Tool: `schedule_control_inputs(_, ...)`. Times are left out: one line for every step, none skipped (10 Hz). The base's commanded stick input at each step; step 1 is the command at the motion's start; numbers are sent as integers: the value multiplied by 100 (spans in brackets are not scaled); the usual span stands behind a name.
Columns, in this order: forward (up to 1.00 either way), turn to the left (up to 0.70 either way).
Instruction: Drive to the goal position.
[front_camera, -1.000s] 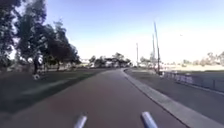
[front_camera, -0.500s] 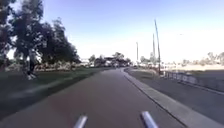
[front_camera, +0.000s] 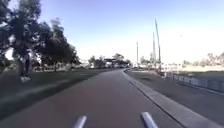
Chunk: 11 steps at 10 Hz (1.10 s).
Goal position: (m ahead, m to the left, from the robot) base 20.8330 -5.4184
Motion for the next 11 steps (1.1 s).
schedule_control_inputs(98, 0)
schedule_control_inputs(98, 0)
schedule_control_inputs(98, 0)
schedule_control_inputs(98, 0)
schedule_control_inputs(98, 0)
schedule_control_inputs(98, 0)
schedule_control_inputs(98, 0)
schedule_control_inputs(98, 0)
schedule_control_inputs(98, 0)
schedule_control_inputs(98, -3)
schedule_control_inputs(98, -36)
